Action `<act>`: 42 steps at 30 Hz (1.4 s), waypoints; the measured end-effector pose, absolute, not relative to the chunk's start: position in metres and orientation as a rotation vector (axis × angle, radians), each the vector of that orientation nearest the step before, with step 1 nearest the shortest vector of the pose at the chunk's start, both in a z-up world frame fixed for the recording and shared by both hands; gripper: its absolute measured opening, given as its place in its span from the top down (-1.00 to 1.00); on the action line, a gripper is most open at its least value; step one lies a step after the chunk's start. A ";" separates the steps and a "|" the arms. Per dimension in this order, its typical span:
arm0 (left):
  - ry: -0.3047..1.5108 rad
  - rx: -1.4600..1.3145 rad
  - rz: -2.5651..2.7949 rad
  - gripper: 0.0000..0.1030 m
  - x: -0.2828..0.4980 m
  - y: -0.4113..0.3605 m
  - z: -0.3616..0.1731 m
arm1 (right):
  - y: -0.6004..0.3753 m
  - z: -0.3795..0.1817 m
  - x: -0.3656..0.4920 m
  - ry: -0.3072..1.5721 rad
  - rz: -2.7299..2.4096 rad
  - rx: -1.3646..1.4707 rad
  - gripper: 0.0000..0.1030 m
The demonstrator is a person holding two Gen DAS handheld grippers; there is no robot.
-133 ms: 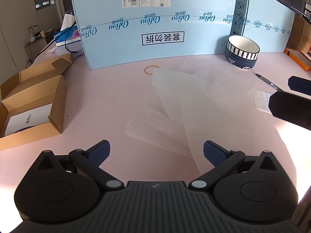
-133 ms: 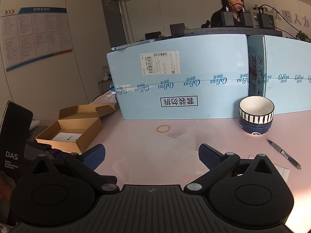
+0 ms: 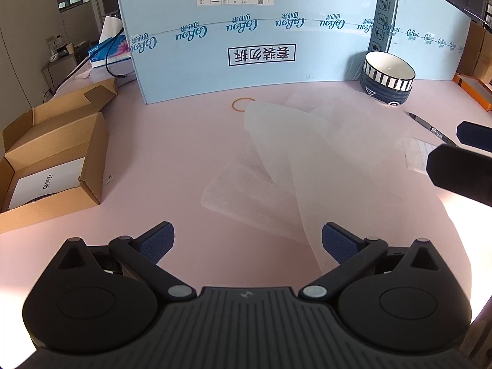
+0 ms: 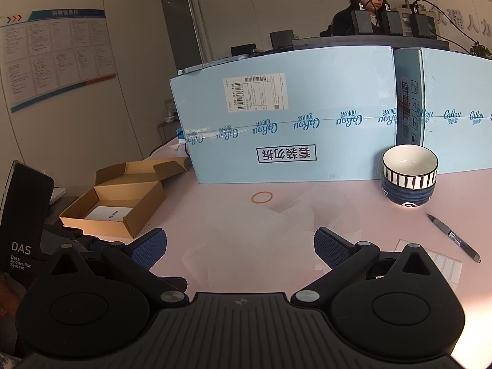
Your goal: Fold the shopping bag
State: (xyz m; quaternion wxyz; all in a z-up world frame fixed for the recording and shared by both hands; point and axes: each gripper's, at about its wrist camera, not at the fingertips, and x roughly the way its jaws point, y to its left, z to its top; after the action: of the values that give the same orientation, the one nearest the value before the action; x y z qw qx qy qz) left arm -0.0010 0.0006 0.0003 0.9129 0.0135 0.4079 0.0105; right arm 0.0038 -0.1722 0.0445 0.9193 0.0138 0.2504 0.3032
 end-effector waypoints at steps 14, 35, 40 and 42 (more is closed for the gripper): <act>0.858 -0.002 0.040 -1.00 -0.002 0.006 0.002 | -0.165 0.057 -0.010 0.443 0.509 0.073 -1.00; 0.794 -0.050 0.079 -1.00 -0.012 0.009 0.002 | -0.155 0.057 -0.012 0.717 0.529 0.113 -0.90; 0.809 -0.174 0.010 -1.00 -0.014 0.018 -0.003 | -0.153 0.056 -0.005 0.746 0.600 0.109 -0.47; 0.811 -0.214 -0.003 -1.00 -0.015 0.022 -0.006 | -0.157 0.054 -0.001 0.756 0.607 0.130 -0.03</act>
State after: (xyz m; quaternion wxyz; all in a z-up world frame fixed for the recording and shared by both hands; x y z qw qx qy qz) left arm -0.0154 0.0221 -0.0062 0.9134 -0.1039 0.3935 -0.0014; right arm -0.0009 -0.1572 0.0536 0.8827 0.0623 0.3633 0.2913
